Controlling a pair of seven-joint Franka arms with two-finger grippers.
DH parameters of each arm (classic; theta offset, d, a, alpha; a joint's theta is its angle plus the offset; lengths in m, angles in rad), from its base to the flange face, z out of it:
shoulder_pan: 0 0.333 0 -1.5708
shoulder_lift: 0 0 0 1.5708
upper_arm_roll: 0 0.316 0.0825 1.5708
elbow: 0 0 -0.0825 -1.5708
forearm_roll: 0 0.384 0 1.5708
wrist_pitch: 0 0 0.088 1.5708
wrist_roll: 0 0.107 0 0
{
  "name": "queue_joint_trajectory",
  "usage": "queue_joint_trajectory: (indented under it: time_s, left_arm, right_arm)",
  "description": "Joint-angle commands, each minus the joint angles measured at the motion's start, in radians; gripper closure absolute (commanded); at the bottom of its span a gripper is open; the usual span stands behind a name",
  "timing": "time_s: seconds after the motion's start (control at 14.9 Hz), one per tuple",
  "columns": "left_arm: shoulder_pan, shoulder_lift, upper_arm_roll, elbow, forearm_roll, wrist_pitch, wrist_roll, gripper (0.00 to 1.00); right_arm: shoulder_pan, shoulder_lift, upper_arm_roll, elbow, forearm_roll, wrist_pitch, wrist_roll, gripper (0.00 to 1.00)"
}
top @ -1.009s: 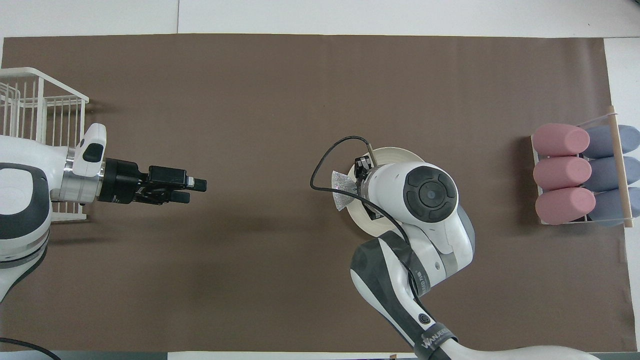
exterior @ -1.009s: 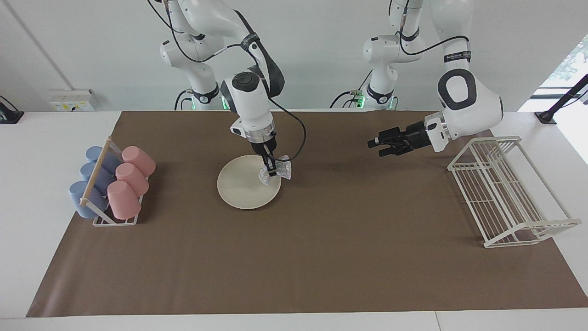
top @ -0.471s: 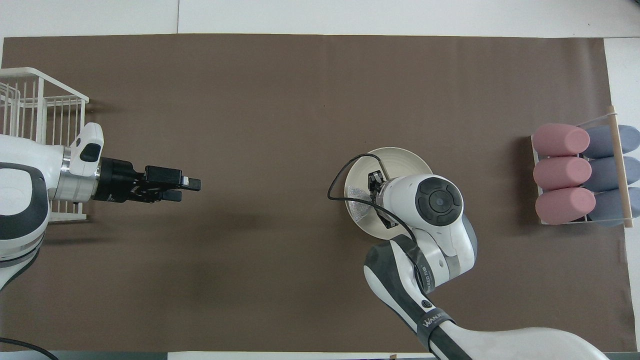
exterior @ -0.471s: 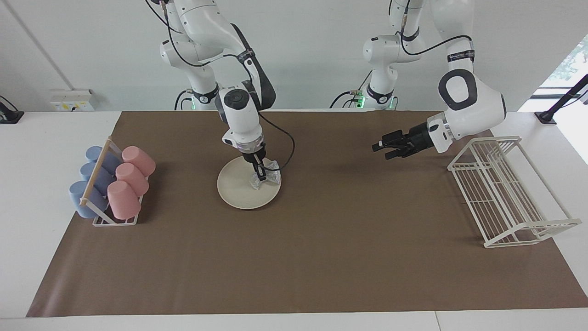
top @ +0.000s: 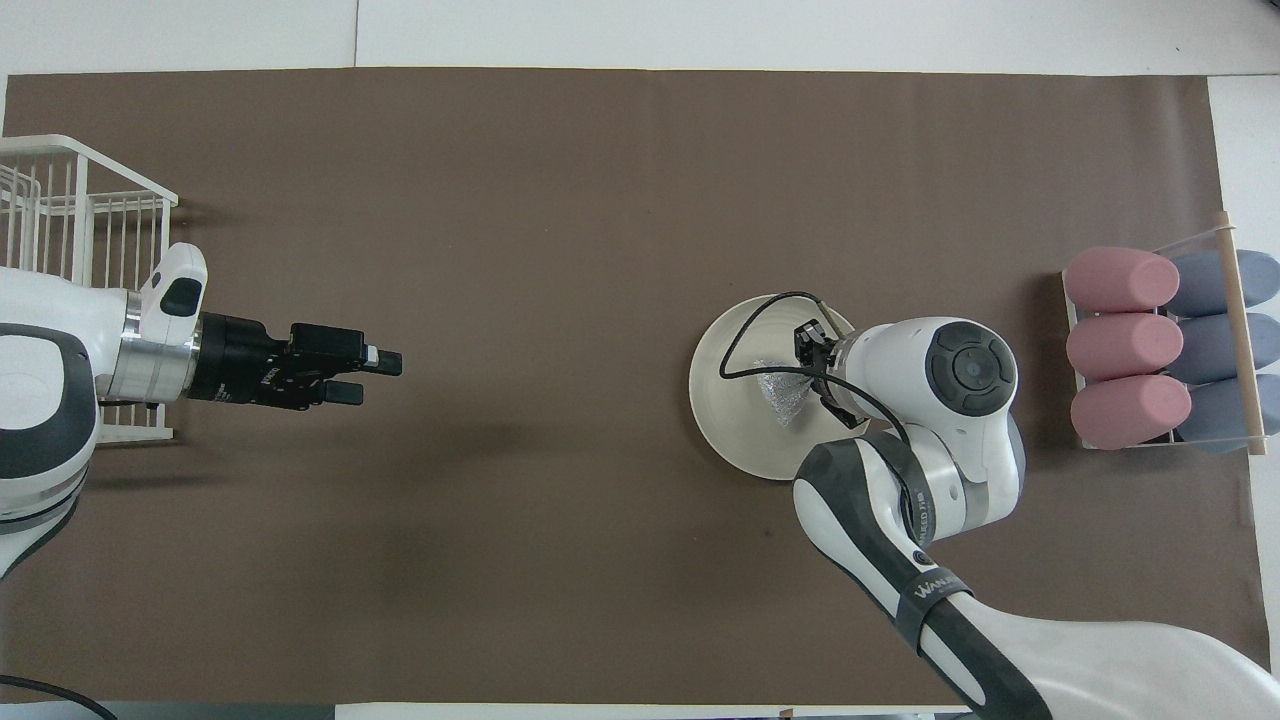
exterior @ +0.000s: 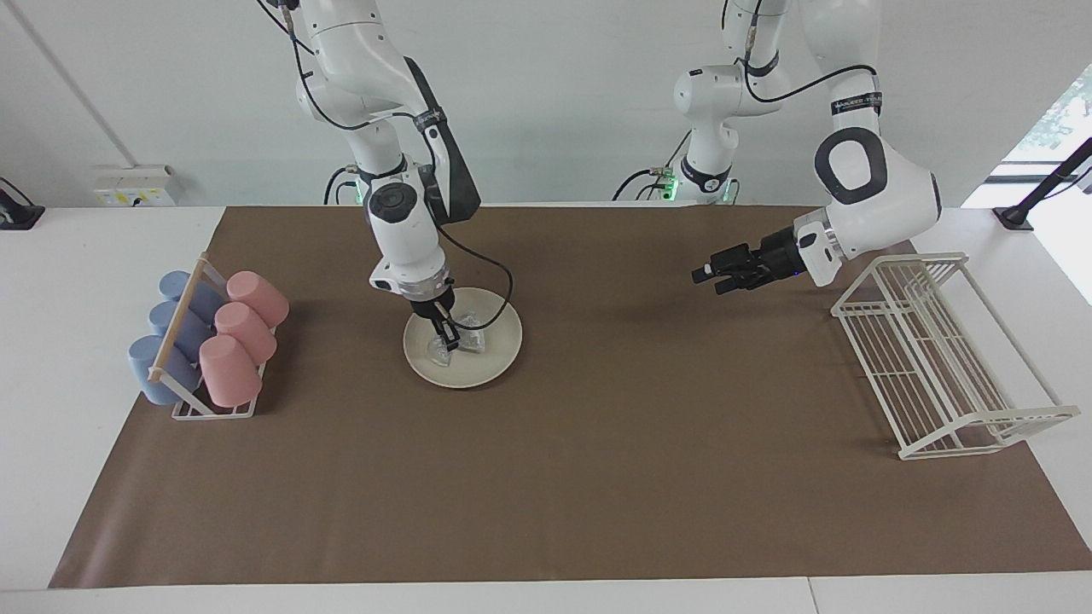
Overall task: Wipe plate with sponge
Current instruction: 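Rub the cloth around the plate surface with the right gripper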
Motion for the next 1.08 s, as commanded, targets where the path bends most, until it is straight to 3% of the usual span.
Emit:
queue_joint_trajectory:
  time_s: [0.0, 0.27, 0.47, 1.01]
  left_arm:
    - [0.005, 0.001, -0.002, 0.017, 0.023, 0.017, -0.029, 0.00]
    - [0.005, 0.003, -0.002, 0.017, 0.023, 0.037, -0.021, 0.00]
    - [-0.006, 0.004, -0.002, 0.017, 0.025, 0.083, -0.023, 0.00]
    - [-0.006, 0.009, -0.002, 0.016, 0.025, 0.102, -0.024, 0.00]
  right_arm:
    - [0.023, -0.008, 0.015, -0.037, 0.032, 0.012, 0.016, 1.00]
    - [0.120, -0.011, 0.013, -0.037, 0.220, 0.032, 0.079, 1.00]
    - [0.129, -0.011, 0.012, -0.037, 0.242, 0.034, 0.069, 1.00]
    - [-0.049, -0.004, 0.008, -0.038, 0.242, 0.026, -0.385, 1.00]
